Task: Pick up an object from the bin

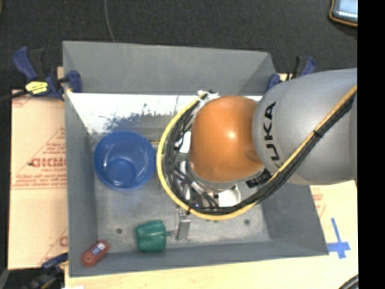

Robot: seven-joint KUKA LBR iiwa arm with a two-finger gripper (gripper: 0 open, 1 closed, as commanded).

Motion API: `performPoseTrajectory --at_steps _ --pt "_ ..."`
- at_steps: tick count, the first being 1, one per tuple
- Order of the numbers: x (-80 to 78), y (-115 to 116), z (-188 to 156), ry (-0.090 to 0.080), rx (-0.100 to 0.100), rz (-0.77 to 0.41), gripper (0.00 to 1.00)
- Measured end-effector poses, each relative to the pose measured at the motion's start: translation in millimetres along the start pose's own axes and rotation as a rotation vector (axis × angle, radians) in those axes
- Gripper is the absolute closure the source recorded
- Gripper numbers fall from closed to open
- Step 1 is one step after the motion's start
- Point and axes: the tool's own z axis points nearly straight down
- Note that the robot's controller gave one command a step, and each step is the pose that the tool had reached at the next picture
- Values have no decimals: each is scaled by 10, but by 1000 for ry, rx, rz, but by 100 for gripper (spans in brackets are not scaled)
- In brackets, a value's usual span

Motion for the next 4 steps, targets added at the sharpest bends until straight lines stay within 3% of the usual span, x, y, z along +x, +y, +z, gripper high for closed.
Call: performPoseTrajectory --at_steps 1,2,3,4 --pt "-18 -6 -44 -8 -2 6 0" --pt "-21 251 1091 -15 0 -456 0" --pt "7 275 427 -10 -1 -350 0" --pt "-165 451 922 -19 1 -578 0"
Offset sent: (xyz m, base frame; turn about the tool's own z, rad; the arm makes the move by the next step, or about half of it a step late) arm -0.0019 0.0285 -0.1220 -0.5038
